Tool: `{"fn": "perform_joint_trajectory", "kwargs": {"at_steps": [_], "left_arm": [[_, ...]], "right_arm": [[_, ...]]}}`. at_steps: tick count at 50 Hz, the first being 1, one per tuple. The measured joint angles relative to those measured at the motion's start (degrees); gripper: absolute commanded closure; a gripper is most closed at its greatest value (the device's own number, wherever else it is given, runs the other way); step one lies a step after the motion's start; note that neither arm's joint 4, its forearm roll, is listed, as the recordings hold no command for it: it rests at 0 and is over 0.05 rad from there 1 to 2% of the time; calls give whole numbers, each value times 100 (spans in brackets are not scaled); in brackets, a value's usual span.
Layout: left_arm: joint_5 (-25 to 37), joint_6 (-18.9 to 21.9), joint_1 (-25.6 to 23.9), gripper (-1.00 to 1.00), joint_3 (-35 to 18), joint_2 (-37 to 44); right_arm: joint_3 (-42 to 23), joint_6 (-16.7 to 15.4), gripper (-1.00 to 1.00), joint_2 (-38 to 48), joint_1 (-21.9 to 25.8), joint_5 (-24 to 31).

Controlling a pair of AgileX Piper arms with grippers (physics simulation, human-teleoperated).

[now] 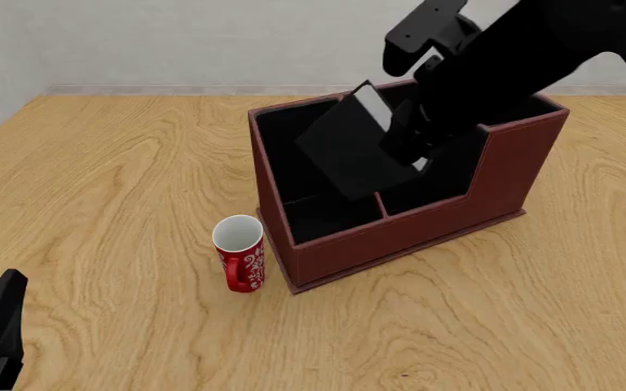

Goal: Pick up the book and place it in the left compartment of the caddy.

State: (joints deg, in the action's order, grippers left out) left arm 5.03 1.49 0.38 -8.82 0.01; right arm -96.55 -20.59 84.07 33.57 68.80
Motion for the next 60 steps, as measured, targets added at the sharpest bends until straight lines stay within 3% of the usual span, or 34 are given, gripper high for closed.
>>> {"fn": "perform_joint_trajectory", "kwargs": {"at_steps": [60], "left_arm": [[-421,-60,297,-100,557,170]], "right_arm": [[-572,206,100,1114,139,-4]]}}
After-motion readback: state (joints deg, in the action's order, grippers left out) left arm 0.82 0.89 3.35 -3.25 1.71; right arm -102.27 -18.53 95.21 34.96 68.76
